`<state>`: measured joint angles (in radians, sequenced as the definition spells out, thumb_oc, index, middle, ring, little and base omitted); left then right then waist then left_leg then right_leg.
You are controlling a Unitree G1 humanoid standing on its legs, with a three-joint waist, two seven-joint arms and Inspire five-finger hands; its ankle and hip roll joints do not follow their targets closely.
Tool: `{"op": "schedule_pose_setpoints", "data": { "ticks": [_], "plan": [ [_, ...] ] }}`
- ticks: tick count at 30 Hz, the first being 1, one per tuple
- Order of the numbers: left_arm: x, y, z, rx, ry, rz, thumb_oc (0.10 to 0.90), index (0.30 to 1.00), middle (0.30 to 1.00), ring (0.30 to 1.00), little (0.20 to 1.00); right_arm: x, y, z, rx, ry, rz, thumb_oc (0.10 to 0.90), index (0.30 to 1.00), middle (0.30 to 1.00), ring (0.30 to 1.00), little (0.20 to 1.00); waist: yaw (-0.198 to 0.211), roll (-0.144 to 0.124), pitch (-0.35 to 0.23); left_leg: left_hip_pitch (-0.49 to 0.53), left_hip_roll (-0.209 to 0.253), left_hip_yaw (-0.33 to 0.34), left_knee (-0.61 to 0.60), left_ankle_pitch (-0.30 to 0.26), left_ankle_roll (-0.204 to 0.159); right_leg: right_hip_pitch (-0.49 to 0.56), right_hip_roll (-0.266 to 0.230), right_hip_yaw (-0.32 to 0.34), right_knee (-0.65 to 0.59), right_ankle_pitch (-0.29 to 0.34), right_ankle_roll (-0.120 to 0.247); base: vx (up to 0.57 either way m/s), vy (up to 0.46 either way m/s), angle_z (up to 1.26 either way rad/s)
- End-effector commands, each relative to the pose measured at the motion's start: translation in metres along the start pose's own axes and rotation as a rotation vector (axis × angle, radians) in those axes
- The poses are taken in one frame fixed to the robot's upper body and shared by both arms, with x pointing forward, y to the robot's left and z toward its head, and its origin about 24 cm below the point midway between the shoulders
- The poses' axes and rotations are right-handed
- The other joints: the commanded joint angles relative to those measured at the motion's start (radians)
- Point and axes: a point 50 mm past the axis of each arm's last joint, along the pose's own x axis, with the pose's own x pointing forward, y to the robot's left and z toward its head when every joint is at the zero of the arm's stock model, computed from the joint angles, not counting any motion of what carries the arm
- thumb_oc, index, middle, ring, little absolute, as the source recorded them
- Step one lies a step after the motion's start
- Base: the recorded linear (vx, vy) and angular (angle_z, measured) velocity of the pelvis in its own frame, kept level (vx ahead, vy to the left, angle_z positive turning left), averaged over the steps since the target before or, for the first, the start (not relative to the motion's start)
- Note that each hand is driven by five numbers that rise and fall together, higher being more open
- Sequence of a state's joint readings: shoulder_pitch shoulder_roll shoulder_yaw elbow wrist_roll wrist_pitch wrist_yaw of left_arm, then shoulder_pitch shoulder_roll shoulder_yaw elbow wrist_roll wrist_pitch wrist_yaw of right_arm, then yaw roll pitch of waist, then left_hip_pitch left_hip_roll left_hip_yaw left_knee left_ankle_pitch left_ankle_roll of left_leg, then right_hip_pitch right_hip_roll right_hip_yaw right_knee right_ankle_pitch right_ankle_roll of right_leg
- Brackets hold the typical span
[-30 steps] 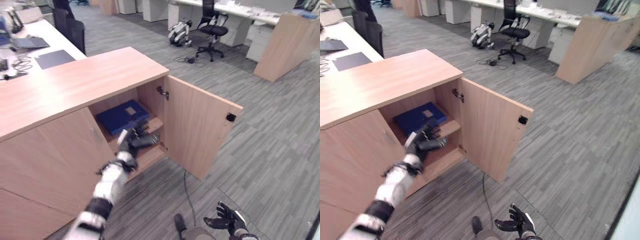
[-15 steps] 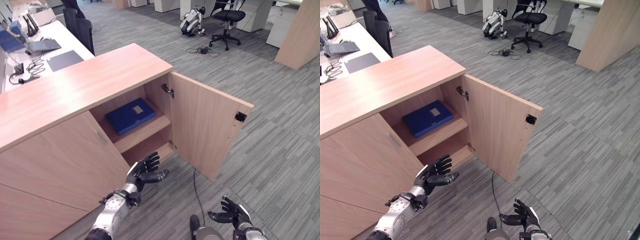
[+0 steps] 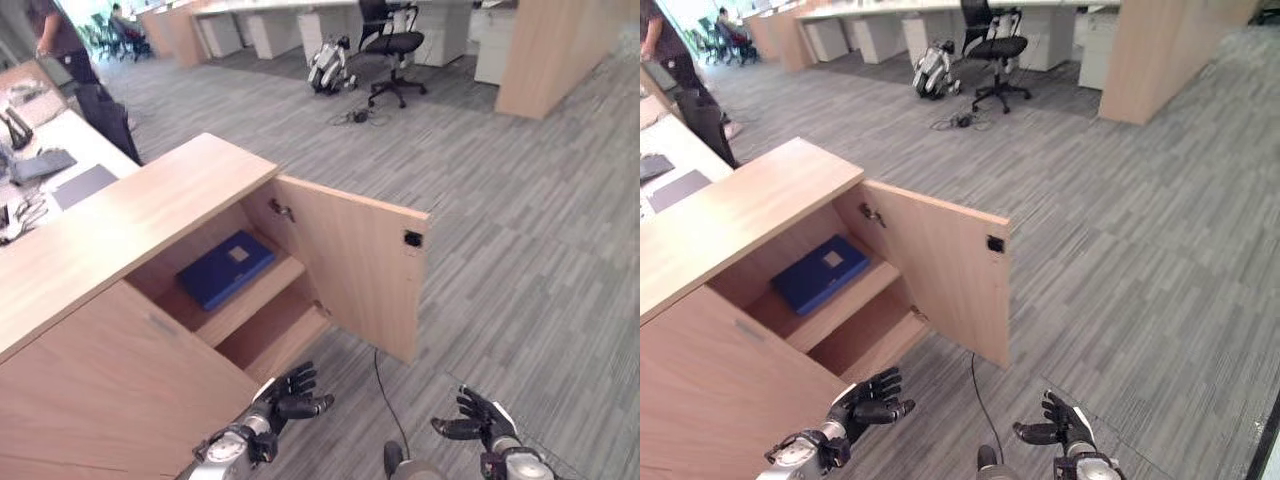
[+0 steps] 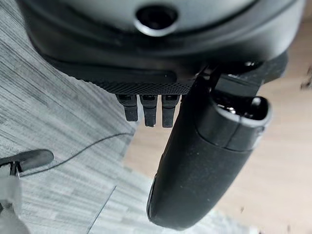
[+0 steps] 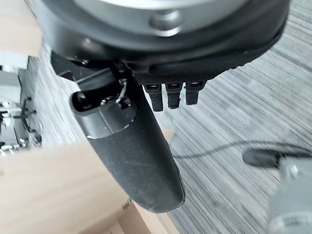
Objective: Put the empty folder in the office cabinet
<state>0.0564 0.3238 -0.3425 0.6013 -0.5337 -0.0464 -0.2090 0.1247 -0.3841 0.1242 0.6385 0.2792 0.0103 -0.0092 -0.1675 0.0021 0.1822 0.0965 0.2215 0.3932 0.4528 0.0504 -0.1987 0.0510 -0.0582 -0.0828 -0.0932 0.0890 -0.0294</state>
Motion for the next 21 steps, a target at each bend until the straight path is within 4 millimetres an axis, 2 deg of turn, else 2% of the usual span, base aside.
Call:
{"op": "schedule_pose_setpoints", "data": {
  "ticks": [1, 2, 4, 5, 7, 9, 12, 14, 15, 17, 18, 19, 21],
  "plan": [
    [-0.001, 0.006, 0.026, 0.013, -0.139, 0.005, 0.8, 0.9, 0.9, 0.9, 0.9, 0.007, -0.008, 0.052, -0.031, -0.214, 0.002, 0.8, 0.9, 0.9, 0.9, 0.9, 0.052, 0.032, 0.003, -0.08, 0.017, -0.135, -0.201, 0.026, 0.061, 0.129, -0.033, 0.011, 0.041, -0.168, 0.127, 0.2, 0.137, -0.53],
    [-0.002, 0.006, 0.023, 0.012, -0.133, 0.008, 0.8, 0.9, 0.9, 0.9, 0.9, 0.009, -0.007, 0.059, -0.033, -0.234, 0.0, 0.8, 0.9, 0.9, 0.9, 0.9, 0.071, 0.035, 0.005, -0.102, -0.008, -0.196, -0.264, 0.037, 0.06, 0.145, -0.033, 0.034, 0.036, -0.176, 0.133, 0.17, 0.101, -0.43],
    [-0.001, 0.008, 0.021, 0.012, -0.125, 0.024, 0.8, 0.9, 0.9, 0.9, 0.9, 0.011, -0.008, 0.07, -0.028, -0.268, -0.002, 0.8, 0.9, 0.9, 0.9, 0.9, 0.084, 0.037, 0.009, -0.117, -0.021, -0.269, -0.32, 0.055, 0.048, 0.15, -0.034, 0.07, 0.032, -0.177, 0.14, 0.09, 0.032, -0.41],
    [-0.002, 0.011, 0.021, 0.022, -0.123, 0.034, 0.8, 0.9, 0.9, 0.9, 0.9, 0.012, -0.008, 0.074, -0.02, -0.28, 0.001, 0.8, 0.9, 0.9, 0.9, 0.9, 0.081, 0.038, 0.004, -0.089, -0.022, -0.268, -0.348, 0.045, 0.046, 0.149, -0.032, 0.077, 0.026, -0.177, 0.142, 0.07, 0.014, -0.57],
    [-0.003, 0.012, 0.017, 0.027, -0.107, 0.037, 0.8, 0.9, 0.9, 0.9, 0.9, 0.012, -0.011, 0.078, -0.016, -0.294, -0.005, 0.8, 0.9, 0.9, 0.9, 0.9, 0.08, 0.046, -0.008, -0.062, -0.016, -0.257, -0.358, 0.059, 0.037, 0.157, -0.029, 0.076, 0.018, -0.176, 0.141, 0.11, 0.043, -0.54],
    [-0.005, 0.014, 0.008, 0.023, -0.073, 0.048, 0.8, 0.9, 0.9, 0.9, 0.9, 0.011, -0.022, 0.1, -0.038, -0.365, -0.042, 0.8, 0.9, 0.9, 0.9, 0.9, 0.078, 0.053, -0.026, -0.016, -0.008, -0.238, -0.401, 0.048, 0.034, 0.165, -0.022, 0.074, 0.017, -0.184, 0.139, 0.12, 0.053, -0.5],
    [-0.005, 0.013, 0.004, 0.027, -0.057, 0.046, 0.8, 0.9, 0.9, 0.9, 0.9, 0.012, -0.026, 0.11, -0.04, -0.394, -0.056, 0.8, 0.9, 0.9, 0.9, 0.9, 0.078, 0.056, -0.03, 0.002, -0.009, -0.235, -0.421, 0.045, 0.033, 0.163, -0.02, 0.075, 0.018, -0.184, 0.139, 0.03, 0.042, -0.24],
    [-0.005, 0.012, -0.002, 0.045, -0.027, 0.031, 0.8, 0.9, 0.9, 0.9, 0.9, 0.01, -0.036, 0.157, -0.054, -0.528, -0.088, 0.8, 0.9, 0.9, 0.9, 0.9, 0.086, 0.051, -0.044, 0.022, -0.017, -0.232, -0.448, 0.037, 0.034, 0.145, -0.02, 0.073, 0.024, -0.17, 0.143, 0.04, 0.079, 0.01],
    [-0.005, 0.012, -0.002, 0.045, -0.028, 0.031, 0.8, 0.9, 0.9, 0.9, 0.9, 0.01, -0.036, 0.157, -0.055, -0.528, -0.088, 0.8, 0.9, 0.9, 0.9, 0.9, 0.086, 0.051, -0.043, 0.023, -0.017, -0.232, -0.448, 0.037, 0.034, 0.145, -0.02, 0.074, 0.024, -0.17, 0.143, 0.03, 0.065, -0.08],
    [-0.005, 0.012, -0.004, 0.06, -0.013, 0.018, 0.8, 0.9, 0.9, 0.9, 0.9, 0.009, -0.042, 0.183, -0.059, -0.589, -0.109, 0.8, 0.9, 0.9, 0.9, 0.9, 0.096, 0.042, -0.053, 0.029, -0.022, -0.226, -0.457, 0.024, 0.039, 0.143, -0.026, 0.073, 0.024, -0.167, 0.15, 0.07, 0.076, -0.05],
    [-0.006, 0.013, -0.007, 0.07, 0.005, 0.015, 0.8, 0.9, 0.9, 0.9, 0.9, 0.007, -0.048, 0.205, -0.078, -0.634, -0.125, 0.8, 0.9, 0.9, 0.9, 0.9, 0.107, 0.033, -0.063, 0.042, -0.032, -0.222, -0.467, 0.001, 0.042, 0.153, -0.035, 0.07, 0.021, -0.174, 0.157, 0.06, 0.077, 0.05],
    [-0.006, 0.013, -0.006, 0.07, 0.003, 0.015, 0.8, 0.9, 0.9, 0.9, 0.9, 0.007, -0.048, 0.206, -0.078, -0.636, -0.124, 0.8, 0.9, 0.9, 0.9, 0.9, 0.107, 0.034, -0.061, 0.035, -0.03, -0.222, -0.464, 0.01, 0.044, 0.145, -0.034, 0.072, 0.024, -0.166, 0.156, 0.05, 0.079, 0.11],
    [-0.007, 0.014, -0.007, 0.079, 0.01, 0.008, 0.8, 0.9, 0.9, 0.9, 0.9, 0.005, -0.052, 0.225, -0.096, -0.672, -0.141, 0.8, 0.9, 0.9, 0.9, 0.9, 0.12, 0.028, -0.069, 0.04, -0.038, -0.223, -0.473, 0.001, 0.049, 0.145, -0.04, 0.07, 0.024, -0.163, 0.163, 0.02, 0.072, 0.06]
  ]
}}
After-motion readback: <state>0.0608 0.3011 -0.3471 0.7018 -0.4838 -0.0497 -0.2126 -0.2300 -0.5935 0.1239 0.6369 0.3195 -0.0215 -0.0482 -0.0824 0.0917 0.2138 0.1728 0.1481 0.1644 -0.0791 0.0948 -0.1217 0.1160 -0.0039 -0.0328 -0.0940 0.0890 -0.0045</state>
